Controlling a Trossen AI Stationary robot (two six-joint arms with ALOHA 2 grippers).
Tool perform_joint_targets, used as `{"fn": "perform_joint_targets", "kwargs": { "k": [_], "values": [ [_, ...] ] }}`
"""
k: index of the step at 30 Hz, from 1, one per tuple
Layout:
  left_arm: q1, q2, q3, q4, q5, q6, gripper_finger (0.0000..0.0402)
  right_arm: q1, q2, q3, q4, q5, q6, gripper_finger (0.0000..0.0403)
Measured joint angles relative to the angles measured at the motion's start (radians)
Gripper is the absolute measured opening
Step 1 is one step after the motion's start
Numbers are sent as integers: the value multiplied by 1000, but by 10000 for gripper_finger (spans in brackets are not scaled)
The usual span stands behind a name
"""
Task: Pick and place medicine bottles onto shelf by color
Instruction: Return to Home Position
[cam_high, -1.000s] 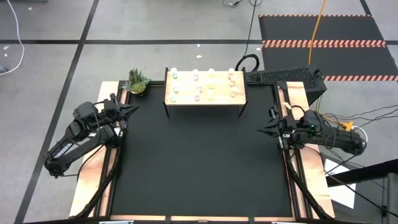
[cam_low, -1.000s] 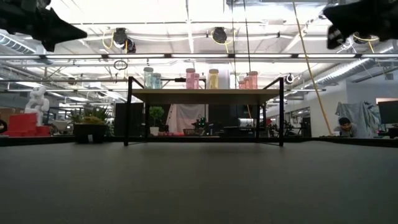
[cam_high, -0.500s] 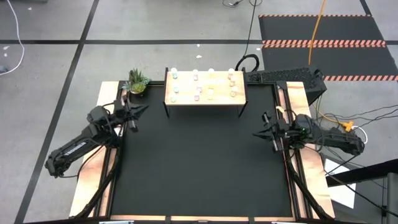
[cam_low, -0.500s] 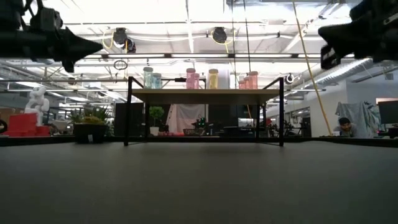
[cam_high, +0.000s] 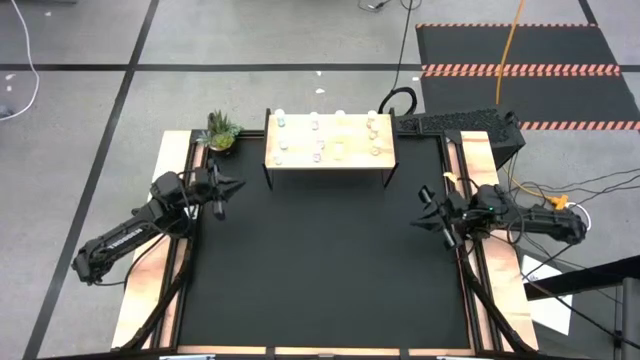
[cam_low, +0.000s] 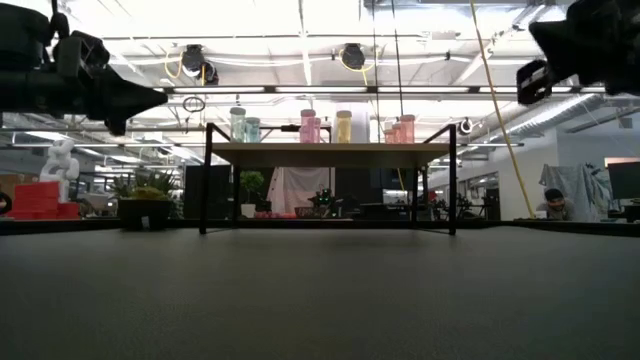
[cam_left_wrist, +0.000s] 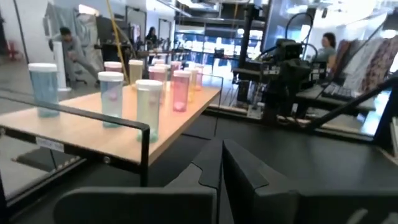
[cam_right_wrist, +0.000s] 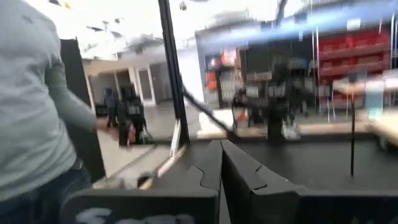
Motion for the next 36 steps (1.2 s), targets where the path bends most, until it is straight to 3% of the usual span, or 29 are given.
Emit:
{"fn": "perform_joint_targets", "kwargs": {
  "k": [4,10,15,24,29,36],
  "values": [
    [2,0,0,-2,4,71,11,8,0,0,-29,43,-25,0],
    [23,1,0,-3,2,173,9,7,11,-1,-63,209,-53,0],
    [24,1,0,-4,2,197,19,7,14,-2,-85,212,-34,0],
    [24,1,0,31,36,12,12,7,14,-3,-80,212,23,0],
    [23,6,0,3,77,16,27,7,14,-3,-80,212,23,0],
    [23,8,0,4,78,17,18,7,14,-3,-80,212,23,0]
  ]
}}
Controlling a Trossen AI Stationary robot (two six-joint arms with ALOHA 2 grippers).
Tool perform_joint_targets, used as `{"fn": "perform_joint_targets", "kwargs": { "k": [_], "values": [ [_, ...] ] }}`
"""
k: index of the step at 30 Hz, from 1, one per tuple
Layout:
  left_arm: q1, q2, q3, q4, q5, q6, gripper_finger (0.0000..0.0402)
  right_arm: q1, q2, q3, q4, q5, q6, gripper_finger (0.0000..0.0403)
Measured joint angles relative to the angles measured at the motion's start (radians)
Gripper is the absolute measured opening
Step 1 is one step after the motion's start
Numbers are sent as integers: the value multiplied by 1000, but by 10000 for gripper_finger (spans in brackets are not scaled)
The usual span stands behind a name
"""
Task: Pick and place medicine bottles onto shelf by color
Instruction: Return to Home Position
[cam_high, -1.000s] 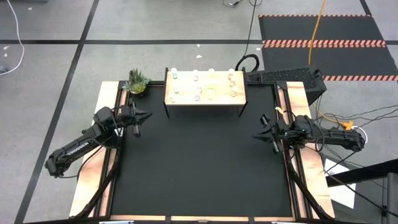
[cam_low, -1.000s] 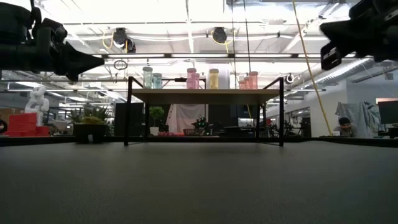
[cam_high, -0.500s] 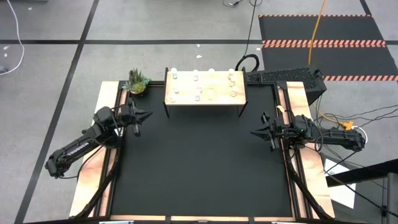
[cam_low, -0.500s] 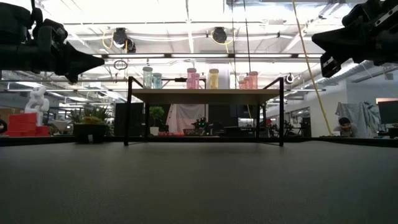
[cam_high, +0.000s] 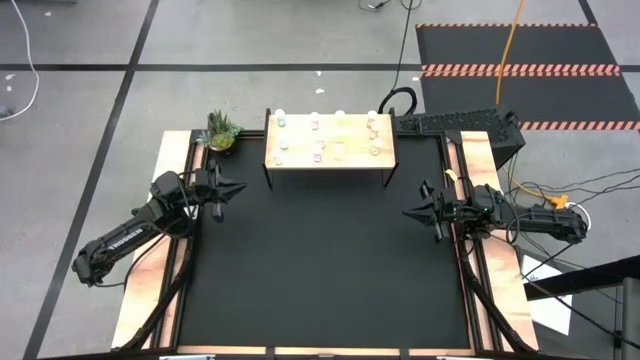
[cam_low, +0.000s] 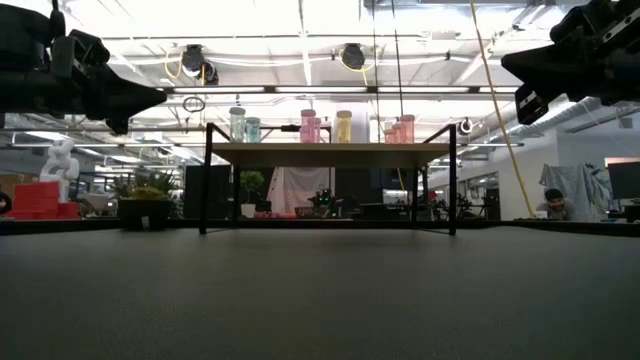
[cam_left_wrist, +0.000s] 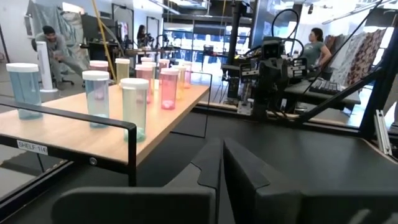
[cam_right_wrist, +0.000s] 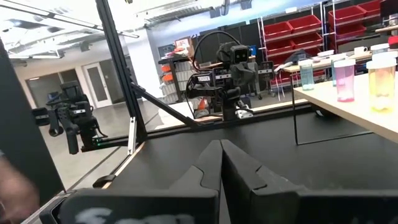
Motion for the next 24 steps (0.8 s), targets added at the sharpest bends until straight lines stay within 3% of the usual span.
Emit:
{"fn": "perform_joint_targets", "kwargs": {
  "k": [8,17,24],
  "values": [
    [0,0,0,1,0,1,3,0,0,0,0,0,0,0],
    [0,0,0,1,0,1,35,0,0,0,0,0,0,0],
    [0,0,0,1,0,1,36,0,0,0,0,0,0,0]
  ]
}}
